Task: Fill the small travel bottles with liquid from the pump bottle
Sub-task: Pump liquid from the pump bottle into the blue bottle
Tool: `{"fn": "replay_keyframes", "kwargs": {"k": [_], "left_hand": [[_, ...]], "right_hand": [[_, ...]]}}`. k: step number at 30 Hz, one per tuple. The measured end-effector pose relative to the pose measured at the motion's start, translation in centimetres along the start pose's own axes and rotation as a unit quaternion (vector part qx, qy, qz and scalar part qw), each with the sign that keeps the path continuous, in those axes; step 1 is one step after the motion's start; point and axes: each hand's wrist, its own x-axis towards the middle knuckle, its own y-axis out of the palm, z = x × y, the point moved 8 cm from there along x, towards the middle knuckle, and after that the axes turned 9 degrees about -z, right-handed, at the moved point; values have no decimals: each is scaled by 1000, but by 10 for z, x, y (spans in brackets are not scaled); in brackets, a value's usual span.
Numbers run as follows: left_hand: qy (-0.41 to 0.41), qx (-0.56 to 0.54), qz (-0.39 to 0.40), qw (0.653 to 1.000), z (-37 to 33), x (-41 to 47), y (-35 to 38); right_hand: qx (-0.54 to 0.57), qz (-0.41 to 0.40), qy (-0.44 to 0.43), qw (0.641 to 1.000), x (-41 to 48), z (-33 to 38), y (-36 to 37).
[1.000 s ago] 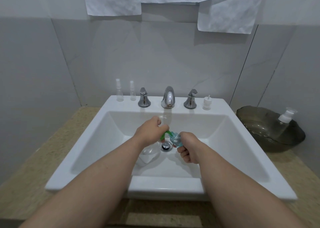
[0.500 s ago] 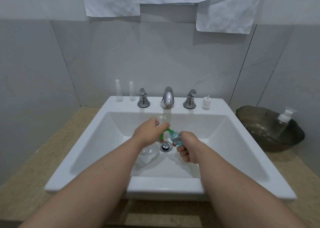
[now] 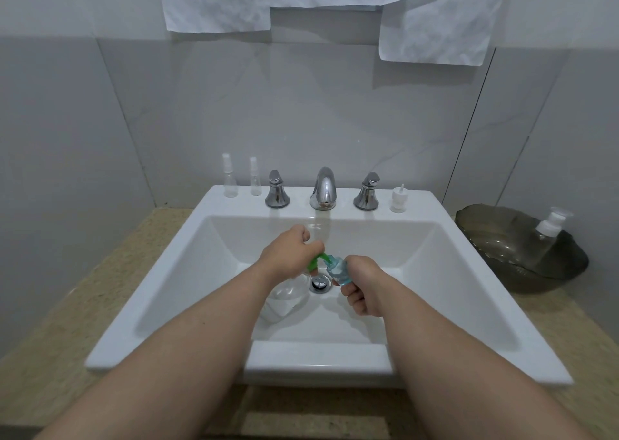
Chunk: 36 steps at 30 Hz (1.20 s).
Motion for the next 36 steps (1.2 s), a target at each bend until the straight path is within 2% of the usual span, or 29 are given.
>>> {"fn": "replay_keyframes", "kwargs": {"k": [19,36], "left_hand": [[4,50,-22,998,0,-8,-9],[5,0,-7,1000,3,3,-1]], "right_hand": [[13,7,1,1000,-1,0,-1],[11,5,1,1000,0,-1,0]]}}
